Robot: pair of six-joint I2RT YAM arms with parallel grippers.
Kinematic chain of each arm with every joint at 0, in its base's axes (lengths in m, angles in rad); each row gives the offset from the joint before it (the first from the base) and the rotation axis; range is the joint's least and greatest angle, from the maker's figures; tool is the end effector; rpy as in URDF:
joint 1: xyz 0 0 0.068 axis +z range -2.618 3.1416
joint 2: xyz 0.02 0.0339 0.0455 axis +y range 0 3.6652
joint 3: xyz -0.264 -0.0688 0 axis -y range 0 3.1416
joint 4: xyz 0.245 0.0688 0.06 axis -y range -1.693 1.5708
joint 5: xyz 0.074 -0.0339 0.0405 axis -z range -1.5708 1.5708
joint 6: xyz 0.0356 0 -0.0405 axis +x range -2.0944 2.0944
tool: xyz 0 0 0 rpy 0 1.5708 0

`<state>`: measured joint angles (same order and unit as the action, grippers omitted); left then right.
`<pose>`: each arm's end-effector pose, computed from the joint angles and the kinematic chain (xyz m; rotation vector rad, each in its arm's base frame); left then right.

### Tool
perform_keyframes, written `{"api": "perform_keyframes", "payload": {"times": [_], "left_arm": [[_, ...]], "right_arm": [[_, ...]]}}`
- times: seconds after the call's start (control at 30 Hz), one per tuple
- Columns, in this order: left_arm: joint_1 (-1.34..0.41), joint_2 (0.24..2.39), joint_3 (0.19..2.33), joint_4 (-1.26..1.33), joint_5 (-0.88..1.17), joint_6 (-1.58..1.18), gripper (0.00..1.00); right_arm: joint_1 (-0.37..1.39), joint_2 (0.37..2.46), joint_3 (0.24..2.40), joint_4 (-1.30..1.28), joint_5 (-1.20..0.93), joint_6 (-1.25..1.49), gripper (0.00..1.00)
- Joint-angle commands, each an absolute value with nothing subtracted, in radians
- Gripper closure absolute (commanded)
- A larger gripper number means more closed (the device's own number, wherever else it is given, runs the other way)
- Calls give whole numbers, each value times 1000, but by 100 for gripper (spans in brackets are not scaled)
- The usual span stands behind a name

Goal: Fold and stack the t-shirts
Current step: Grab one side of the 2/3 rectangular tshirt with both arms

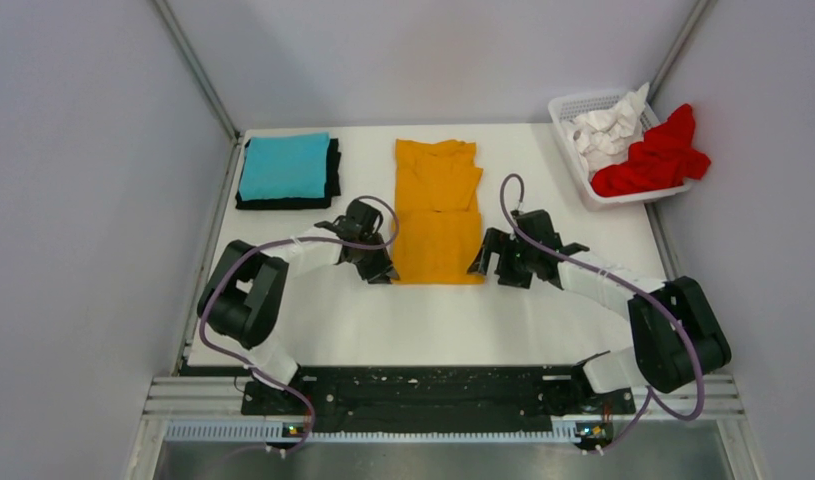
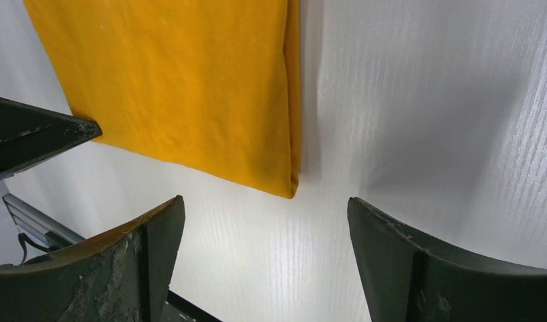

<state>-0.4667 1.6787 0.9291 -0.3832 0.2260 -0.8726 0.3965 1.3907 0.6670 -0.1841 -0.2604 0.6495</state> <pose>0.2775 -0.1487 0.1545 -0.5067 2.8213 -0.6508 0.2388 0.1099 0.1705 0.2114 2.5894 0.7406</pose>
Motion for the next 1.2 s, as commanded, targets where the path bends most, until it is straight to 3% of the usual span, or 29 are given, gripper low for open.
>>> {"api": "perform_keyframes", "payload": {"times": [0.0,0.1,0.37,0.57,0.63,0.87,1.17], "left_arm": [[-482,1695,931,-337,234,-885,79],[-490,1701,926,-337,232,-891,100],[-497,1709,924,-336,229,-896,100],[-499,1703,914,-339,221,-903,100],[-500,1693,908,-339,223,-905,100],[-521,1568,846,-391,218,-900,100],[-627,1223,816,-539,218,-874,100]], "right_arm": [[388,1401,654,-130,-285,674,12],[388,1411,641,-108,-295,687,18],[390,1478,629,-49,-308,701,44],[390,1500,644,-62,-295,677,80],[390,1497,640,-76,-304,664,100],[390,1369,627,-241,-398,560,100],[391,1147,719,-586,-735,380,100]]}}
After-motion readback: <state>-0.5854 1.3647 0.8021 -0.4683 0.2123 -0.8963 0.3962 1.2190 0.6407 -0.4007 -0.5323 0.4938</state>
